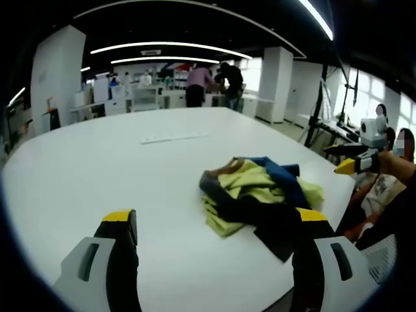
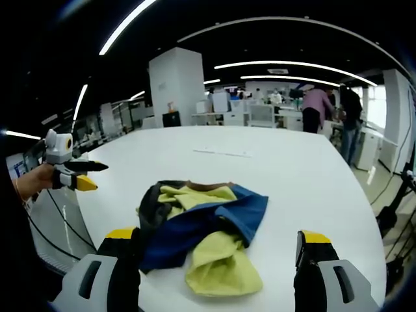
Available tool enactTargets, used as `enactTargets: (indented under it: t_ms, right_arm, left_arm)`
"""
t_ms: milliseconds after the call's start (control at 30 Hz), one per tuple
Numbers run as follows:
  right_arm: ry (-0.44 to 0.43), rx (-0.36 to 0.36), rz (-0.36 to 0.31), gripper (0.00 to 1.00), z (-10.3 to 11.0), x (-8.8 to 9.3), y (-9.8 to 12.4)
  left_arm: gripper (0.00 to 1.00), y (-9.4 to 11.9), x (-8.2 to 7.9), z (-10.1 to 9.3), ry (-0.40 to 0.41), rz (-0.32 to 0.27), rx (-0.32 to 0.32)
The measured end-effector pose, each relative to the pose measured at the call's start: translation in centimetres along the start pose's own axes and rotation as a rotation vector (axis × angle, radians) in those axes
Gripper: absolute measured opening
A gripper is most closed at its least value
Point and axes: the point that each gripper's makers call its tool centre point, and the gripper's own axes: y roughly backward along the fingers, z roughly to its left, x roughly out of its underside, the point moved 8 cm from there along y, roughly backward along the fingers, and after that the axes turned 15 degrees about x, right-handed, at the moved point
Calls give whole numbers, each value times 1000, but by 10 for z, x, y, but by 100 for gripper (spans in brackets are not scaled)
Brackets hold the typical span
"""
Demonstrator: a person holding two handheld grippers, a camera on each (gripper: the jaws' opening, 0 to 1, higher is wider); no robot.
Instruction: Fold the garment on the visible template until the final outline fits inside the template.
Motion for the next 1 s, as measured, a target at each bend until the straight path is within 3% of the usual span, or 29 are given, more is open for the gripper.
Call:
enactTargets:
  t_ms: [1000]
  right_arm:
    - [-12,-19,-9,99,4,-4,6]
  left_arm:
    - [94,1,-4,0,-19,-6,21]
